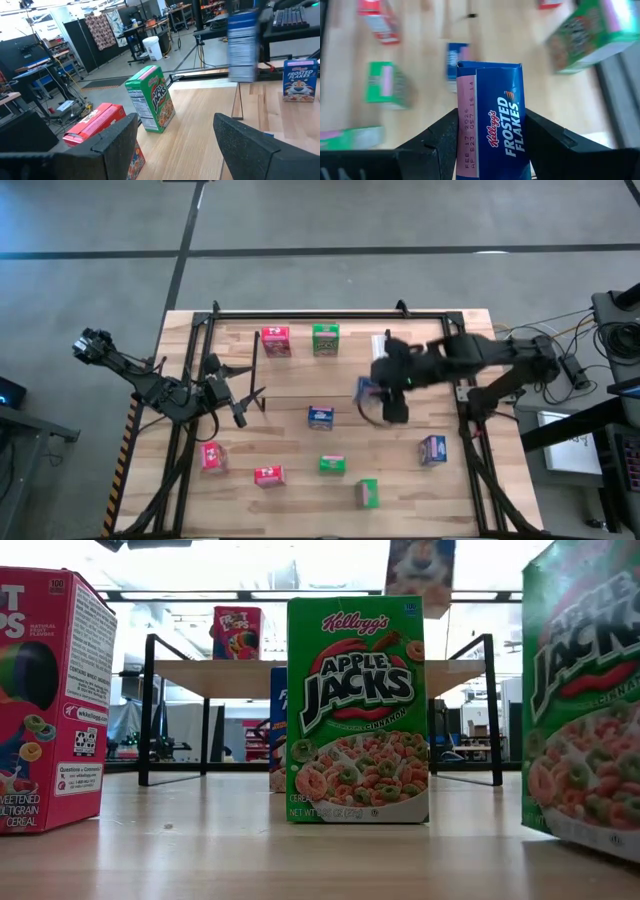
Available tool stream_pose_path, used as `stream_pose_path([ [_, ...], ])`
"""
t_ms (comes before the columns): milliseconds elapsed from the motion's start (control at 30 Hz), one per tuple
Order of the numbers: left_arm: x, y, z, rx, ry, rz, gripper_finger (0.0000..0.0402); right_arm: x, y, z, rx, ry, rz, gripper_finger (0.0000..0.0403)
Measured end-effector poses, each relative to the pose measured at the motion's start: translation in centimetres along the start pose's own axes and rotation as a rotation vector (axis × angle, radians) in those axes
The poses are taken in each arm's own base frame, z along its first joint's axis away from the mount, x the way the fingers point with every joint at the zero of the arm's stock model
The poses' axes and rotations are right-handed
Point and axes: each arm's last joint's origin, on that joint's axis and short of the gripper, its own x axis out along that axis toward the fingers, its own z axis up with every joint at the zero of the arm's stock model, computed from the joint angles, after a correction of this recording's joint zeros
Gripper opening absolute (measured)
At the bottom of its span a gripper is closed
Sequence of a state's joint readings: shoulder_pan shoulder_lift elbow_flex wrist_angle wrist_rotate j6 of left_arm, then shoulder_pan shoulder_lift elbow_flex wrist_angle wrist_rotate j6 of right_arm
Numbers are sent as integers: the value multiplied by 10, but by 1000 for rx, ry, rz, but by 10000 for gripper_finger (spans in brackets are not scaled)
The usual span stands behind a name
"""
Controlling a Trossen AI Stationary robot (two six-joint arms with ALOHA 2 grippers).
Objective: Stack cereal on shelf
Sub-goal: Put the bottom left blue cereal box on the shelf
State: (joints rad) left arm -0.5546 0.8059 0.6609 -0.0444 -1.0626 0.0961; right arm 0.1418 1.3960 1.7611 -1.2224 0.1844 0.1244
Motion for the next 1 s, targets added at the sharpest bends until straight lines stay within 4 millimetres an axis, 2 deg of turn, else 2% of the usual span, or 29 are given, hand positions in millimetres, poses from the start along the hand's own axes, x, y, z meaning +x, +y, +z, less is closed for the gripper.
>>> stream_pose_path([
  [333, 0, 0, 0, 5, 0, 0, 245, 16, -72, 1, -83, 68, -144, 186],
  [533, 0, 0, 0, 8, 0, 0, 245, 29, -105, 0, -69, 90, -90, 186],
  [767, 0, 0, 0, 8, 0, 0, 245, 38, -135, -2, -44, 76, -58, 186],
  [1000, 0, 0, 0, 8, 0, 0, 245, 48, -151, -5, -25, 91, -33, 186],
])
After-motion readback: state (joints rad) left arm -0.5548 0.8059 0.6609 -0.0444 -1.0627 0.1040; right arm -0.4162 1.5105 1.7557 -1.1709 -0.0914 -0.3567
